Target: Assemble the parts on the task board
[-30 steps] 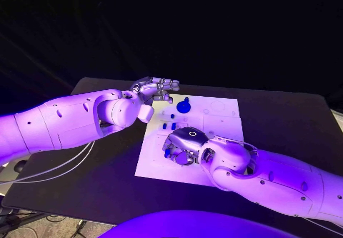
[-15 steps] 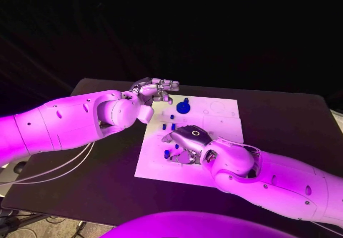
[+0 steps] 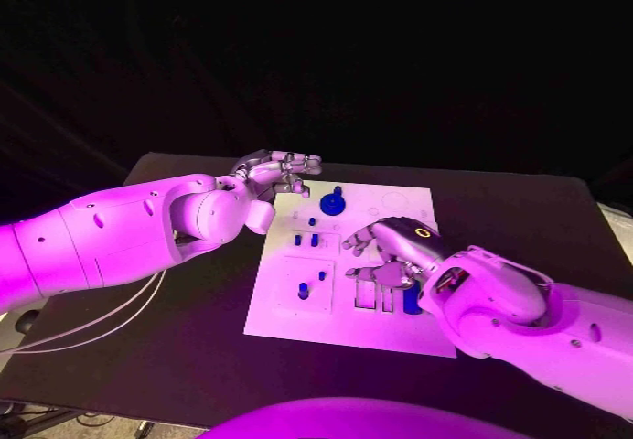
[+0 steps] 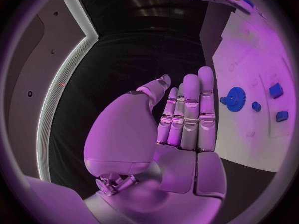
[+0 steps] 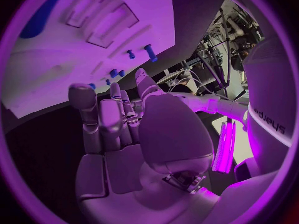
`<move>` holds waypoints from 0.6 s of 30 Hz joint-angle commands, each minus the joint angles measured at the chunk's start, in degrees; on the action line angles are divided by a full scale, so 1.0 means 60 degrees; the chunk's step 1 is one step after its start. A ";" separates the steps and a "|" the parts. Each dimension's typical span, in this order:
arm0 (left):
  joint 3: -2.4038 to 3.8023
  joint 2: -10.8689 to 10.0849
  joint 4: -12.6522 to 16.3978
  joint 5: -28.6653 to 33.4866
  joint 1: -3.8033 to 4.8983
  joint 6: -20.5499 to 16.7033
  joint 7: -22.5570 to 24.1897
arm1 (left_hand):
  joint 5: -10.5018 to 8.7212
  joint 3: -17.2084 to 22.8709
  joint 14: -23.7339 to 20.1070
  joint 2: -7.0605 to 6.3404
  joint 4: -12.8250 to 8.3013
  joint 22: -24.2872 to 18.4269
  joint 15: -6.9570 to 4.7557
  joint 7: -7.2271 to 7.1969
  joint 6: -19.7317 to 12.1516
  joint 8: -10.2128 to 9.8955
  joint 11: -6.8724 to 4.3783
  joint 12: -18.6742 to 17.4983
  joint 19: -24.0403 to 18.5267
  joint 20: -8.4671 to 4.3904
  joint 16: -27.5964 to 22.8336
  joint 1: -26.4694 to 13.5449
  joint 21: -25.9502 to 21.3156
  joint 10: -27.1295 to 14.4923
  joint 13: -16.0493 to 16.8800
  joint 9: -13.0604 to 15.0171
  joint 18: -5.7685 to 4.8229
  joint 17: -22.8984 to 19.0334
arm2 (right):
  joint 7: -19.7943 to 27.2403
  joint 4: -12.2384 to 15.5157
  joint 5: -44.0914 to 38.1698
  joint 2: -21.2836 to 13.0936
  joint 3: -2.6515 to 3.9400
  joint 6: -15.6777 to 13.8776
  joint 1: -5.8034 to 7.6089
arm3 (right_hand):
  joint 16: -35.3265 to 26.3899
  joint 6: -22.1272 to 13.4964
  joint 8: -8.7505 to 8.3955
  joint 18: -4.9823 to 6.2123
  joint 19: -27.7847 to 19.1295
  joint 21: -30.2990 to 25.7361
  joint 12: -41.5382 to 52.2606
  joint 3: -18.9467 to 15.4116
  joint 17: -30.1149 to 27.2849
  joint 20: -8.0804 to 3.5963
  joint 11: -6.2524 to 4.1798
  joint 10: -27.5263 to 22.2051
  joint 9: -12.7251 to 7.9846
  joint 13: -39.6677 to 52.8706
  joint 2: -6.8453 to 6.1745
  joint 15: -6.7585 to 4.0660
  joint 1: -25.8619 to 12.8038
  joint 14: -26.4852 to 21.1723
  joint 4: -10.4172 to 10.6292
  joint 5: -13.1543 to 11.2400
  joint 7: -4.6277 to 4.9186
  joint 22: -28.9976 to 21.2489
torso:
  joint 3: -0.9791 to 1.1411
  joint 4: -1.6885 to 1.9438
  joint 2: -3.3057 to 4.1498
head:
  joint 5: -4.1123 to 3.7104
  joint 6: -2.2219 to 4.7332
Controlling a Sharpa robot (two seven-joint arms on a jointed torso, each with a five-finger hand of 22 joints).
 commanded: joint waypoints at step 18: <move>-0.0029 -0.0104 0.0112 -0.0027 -0.0022 0.0110 0.0081 | 0.0061 0.0000 -0.0046 0.0035 -0.0064 -0.0009 0.0002 -0.0010 -0.0048 0.0052 -0.0001 0.0043 0.0005 0.0034 -0.0046 0.0096 -0.0042 -0.0044 -0.0009 0.0007 0.0108 -0.0013 | -0.2495 0.0694 0.1322 -0.1960 -0.0180 0.1377 0.0058 | 0.2397 0.0537 0.1107 -0.0646 0.1186 0.2453 0.8364 -0.1660 0.3294 -0.0482 -0.0699 0.2294 0.0135 0.9077 0.0206 -0.0517 -0.1110 0.0669 0.1596 0.1269 -0.0580 0.3594 | 0.0002 -0.0271 -0.0083 | -0.0595 0.0294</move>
